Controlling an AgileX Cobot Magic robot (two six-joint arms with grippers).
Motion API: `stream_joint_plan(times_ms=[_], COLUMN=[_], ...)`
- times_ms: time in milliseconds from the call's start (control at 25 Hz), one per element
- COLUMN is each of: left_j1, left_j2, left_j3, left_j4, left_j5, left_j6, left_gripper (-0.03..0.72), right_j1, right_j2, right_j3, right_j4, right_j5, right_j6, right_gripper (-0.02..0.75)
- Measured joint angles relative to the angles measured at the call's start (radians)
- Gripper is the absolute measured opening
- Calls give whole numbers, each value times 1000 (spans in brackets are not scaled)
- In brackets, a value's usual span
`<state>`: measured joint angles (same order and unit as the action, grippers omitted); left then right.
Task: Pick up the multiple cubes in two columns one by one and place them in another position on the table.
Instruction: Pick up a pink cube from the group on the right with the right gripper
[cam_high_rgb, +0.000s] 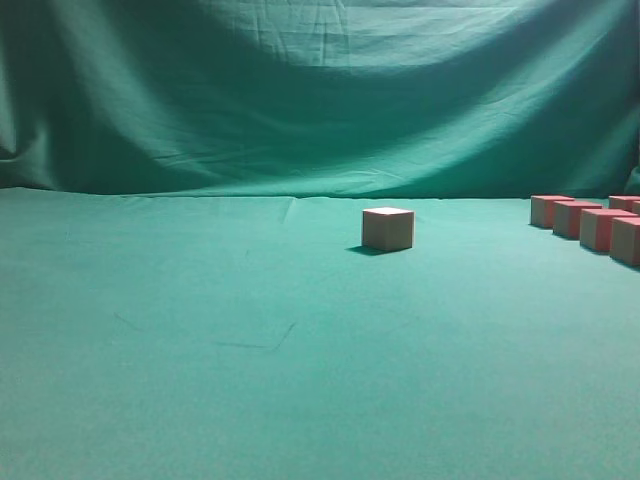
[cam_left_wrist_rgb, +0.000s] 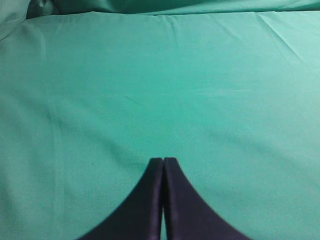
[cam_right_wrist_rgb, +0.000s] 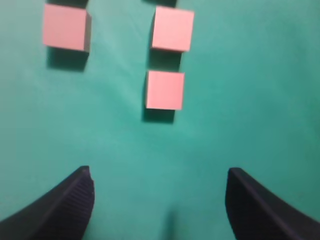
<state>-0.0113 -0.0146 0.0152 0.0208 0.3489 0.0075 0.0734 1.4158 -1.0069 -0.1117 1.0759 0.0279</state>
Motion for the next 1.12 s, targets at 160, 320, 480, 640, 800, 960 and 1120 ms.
stream_joint_plan(times_ms=[160, 320, 480, 640, 800, 960, 1120], left_j1=[0, 0, 0, 0, 0, 0, 0], left_j2=[0, 0, 0, 0, 0, 0, 0], left_j3=[0, 0, 0, 0, 0, 0, 0], left_j4=[0, 0, 0, 0, 0, 0, 0], left_j5=[0, 0, 0, 0, 0, 0, 0], left_j6=[0, 0, 0, 0, 0, 0, 0], left_gripper=[0, 0, 0, 0, 0, 0, 0], right_j1=[-8, -8, -19, -68, -90, -90, -90], right_j2=[-1, 32, 107, 160, 198, 245, 277], right_j3=[81, 94, 95, 95, 95, 95, 95], right_j4=[21, 23, 19, 17, 34, 54, 56], right_j5=[-125, -177, -220, -276, -312, -359, -395], right_j6=[3, 14, 14, 15, -4, -31, -43], right_gripper=[538, 538, 538, 538, 538, 538, 538])
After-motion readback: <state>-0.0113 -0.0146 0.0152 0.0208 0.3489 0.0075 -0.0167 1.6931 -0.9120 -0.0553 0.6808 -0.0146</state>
